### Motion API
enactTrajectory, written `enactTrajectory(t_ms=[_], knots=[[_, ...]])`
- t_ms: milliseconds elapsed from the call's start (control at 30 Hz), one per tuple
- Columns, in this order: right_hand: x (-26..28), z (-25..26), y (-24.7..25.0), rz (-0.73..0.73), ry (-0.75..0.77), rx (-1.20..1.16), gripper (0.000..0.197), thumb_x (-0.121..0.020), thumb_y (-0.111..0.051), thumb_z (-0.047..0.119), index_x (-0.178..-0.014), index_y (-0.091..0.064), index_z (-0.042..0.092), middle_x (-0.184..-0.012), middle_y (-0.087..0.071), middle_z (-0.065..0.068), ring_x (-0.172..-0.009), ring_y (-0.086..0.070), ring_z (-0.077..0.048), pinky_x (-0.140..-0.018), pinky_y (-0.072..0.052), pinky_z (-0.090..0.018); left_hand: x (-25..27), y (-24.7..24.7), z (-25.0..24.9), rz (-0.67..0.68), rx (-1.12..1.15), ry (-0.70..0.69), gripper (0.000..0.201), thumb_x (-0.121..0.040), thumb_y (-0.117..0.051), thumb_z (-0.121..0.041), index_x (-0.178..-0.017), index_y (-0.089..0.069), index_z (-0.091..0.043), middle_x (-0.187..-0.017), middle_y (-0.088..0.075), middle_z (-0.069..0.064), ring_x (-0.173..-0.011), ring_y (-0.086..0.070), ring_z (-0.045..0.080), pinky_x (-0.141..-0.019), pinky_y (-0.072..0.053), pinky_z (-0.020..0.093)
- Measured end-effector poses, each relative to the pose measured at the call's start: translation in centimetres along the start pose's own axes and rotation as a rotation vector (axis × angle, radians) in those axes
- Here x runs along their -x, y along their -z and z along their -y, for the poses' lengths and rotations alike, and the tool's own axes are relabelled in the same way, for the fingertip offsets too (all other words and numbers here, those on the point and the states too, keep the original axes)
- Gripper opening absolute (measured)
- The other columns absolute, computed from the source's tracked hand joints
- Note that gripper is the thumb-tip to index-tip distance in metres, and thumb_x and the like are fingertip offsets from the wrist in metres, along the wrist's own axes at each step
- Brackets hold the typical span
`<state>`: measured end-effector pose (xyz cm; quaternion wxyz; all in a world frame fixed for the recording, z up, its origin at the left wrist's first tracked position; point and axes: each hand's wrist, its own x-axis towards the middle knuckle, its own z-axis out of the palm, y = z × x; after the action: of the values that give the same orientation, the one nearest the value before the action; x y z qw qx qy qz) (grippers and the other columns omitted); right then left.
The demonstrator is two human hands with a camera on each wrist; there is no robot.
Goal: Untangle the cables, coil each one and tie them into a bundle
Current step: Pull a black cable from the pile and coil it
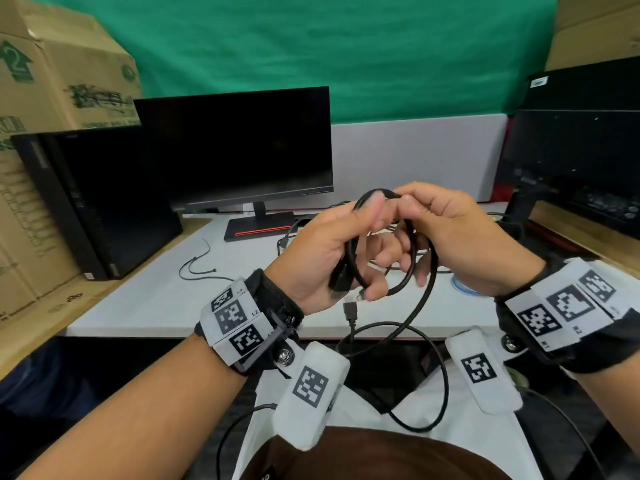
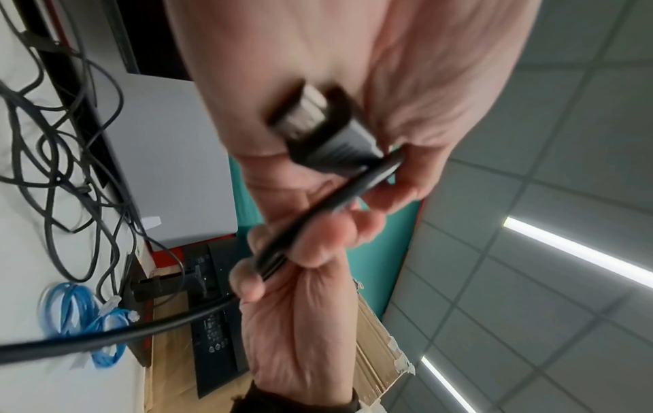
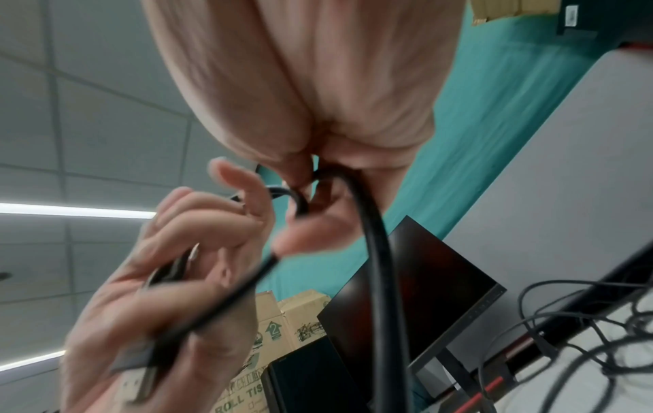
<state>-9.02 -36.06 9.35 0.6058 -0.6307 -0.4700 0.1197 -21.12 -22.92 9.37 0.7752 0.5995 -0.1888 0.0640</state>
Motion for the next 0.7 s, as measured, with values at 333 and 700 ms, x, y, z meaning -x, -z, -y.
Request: enactTrajectory(t_ms=[333,700], knots=[[0.0,-0.4,-1.4,0.018,0.002,-0.069,0.033,-0.109,-0.036,0.026,-0.095,-0.065,0.022,-0.063,-0.049,-0.020,-0.047,-0.054,-0.019,-0.035,-0.036,-0.023,-0.2,-1.5,0.5,-0.123,-0.167,-0.073,0.061,-0.093,-0.031,-0.064,-0.058,-0.035,-0.014,-0.040,-0.034,0.005,-0.023,-0.024,0.010,-0.041,-0.030,0.025],[1.3,-4.4,-3.6,0.319,-0.150,0.522,0.031,-0.106,-0.039,0.023,-0.134,-0.048,0.035,-0.070,-0.049,0.007,-0.033,-0.047,-0.007,-0.035,-0.042,-0.020,-1.5,3.5,-0.2,-0.319,-0.691,-0.286,0.074,-0.088,-0.029,-0.068,-0.061,-0.056,-0.004,-0.120,-0.064,0.002,-0.122,-0.055,0.009,-0.108,-0.045,0.050]])
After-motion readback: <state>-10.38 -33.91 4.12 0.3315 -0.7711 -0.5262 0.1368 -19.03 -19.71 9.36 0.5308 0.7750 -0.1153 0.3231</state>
